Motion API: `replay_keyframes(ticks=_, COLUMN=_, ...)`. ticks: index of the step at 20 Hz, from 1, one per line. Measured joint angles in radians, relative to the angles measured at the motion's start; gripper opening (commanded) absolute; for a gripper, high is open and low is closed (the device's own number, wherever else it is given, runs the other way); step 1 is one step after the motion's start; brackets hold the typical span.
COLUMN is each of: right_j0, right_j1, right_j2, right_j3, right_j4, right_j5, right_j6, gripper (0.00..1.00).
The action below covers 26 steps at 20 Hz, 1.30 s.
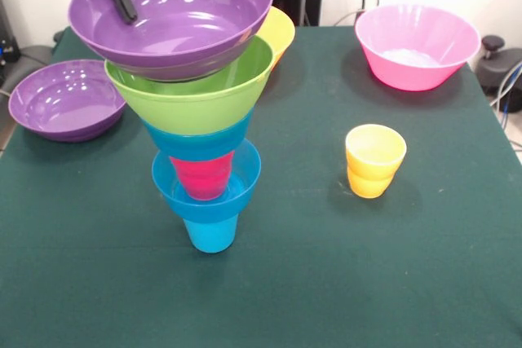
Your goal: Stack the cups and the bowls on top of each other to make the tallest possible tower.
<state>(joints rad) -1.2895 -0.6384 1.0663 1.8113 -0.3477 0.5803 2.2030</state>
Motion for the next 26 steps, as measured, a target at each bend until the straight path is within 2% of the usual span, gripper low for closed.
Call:
replay_keyframes(ticks=13, right_j0=0.011, right_j1=0.000, right_j2=0.000, right_j3=-0.003, right_j4=-0.009, right_j5=0.000, right_j6=0.000, gripper=0.00)
replay_keyframes(ticks=26, right_j0=0.069, right_j1=0.000, right_j2=0.000, right_j3=-0.003, right_j4=-0.038, right_j5=0.000, right_j6=0.000, gripper=0.00)
